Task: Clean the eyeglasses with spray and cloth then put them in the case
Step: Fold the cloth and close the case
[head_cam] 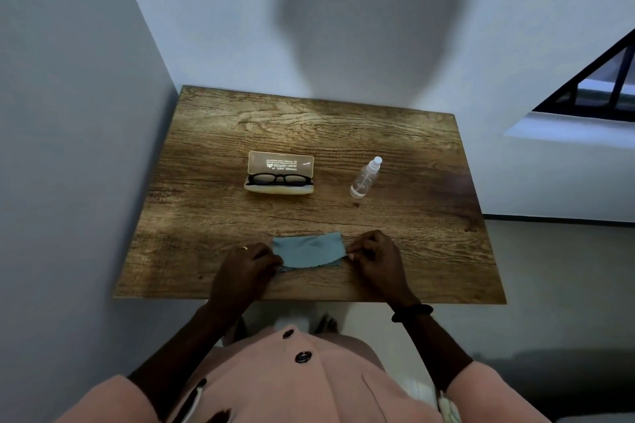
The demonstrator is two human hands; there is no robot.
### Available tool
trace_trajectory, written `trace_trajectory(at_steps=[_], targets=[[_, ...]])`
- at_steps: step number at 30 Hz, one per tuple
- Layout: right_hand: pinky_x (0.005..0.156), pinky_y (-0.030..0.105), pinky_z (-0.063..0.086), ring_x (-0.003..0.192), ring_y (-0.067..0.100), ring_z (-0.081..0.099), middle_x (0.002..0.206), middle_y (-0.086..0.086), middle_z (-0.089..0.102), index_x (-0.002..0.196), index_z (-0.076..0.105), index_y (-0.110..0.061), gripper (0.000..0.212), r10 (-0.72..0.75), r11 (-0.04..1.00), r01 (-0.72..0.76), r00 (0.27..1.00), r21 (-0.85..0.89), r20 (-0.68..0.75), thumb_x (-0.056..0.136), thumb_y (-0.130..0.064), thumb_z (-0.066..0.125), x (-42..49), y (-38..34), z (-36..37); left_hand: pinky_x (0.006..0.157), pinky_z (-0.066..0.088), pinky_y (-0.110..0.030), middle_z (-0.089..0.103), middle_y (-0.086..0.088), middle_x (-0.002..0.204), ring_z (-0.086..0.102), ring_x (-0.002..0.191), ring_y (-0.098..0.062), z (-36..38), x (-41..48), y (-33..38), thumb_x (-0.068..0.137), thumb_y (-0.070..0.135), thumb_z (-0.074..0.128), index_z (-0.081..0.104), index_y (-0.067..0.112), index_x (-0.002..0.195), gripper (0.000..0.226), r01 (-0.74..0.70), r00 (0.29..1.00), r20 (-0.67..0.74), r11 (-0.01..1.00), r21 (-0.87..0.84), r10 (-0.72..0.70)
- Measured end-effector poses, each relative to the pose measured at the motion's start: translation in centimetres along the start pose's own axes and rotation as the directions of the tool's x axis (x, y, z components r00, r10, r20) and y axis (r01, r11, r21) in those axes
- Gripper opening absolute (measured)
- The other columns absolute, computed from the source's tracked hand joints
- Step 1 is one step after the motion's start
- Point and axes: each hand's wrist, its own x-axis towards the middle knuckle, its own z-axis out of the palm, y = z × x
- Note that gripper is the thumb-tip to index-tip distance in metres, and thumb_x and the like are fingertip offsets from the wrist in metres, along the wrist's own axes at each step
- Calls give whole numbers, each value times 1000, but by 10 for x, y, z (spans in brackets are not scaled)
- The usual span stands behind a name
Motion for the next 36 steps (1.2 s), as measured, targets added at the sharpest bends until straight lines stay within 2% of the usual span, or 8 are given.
trace_trajectory(at_steps=[3,6,14,18,24,28,32,36], targets=[[83,27,48,98,15,58,100,-2,63,91,80,-17,16,-38,997,39,999,-60,26,78,-9,79,-1,4,1,67,60,-37,72,-4,98,71,84,-21,3,-3,-2,90,35,60,77,17,98,26,19,1000,13,1000,-11,-19],[79,16,43,95,12,59,100,-3,64,100,78,-16,18,-36,997,39,998,-65,45,83,-12,75,2,1,-2,65,59,-33,71,-5,100,69,82,-19,4,-5,0,93,39,51,76,12,101,38,60,996,-58,998,-27,-62],[78,7,40,98,6,58,105,-6,62,110,75,-22,20,3,999,-3,1000,-37,-2,90,-20,70,24,-19,11,73,49,-31,60,-1,106,57,92,-14,10,31,-1,97,39,53,74,16,117,36,366,926,-14,905,-217,-378],[75,19,43,95,12,55,100,-4,57,97,74,-20,12,25,993,-19,998,-117,51,85,-19,73,33,-23,14,77,46,-29,61,1,106,59,96,-18,11,38,-5,95,25,69,76,17,104,15,388,921,28,907,-164,-389],[69,19,38,90,15,57,94,-1,58,88,73,-18,8,97,987,-94,995,-130,14,82,-13,73,37,-24,12,75,38,-24,61,0,106,54,92,-11,7,43,-3,96,23,69,75,15,105,14,455,889,26,874,-170,-458],[69,13,37,92,14,58,97,-1,61,93,73,-18,12,124,987,-121,992,-101,21,82,-14,74,40,-26,12,75,39,-26,60,-1,104,56,93,-14,3,44,-3,97,26,67,75,15,108,17,461,887,47,870,-174,-460],[86,28,51,98,15,62,106,1,66,106,70,-17,21,124,992,-123,991,19,-47,85,-13,72,31,-23,8,75,42,-28,60,-4,112,59,99,-19,1,42,1,97,30,66,70,16,117,25,453,891,50,874,-178,-452],[86,30,55,97,9,61,109,-2,63,109,66,-18,28,61,998,-60,996,25,-68,83,-13,76,13,-11,8,77,53,-32,57,-8,122,57,107,-24,5,31,2,89,33,75,64,17,132,46,377,925,83,921,-100,-370]])
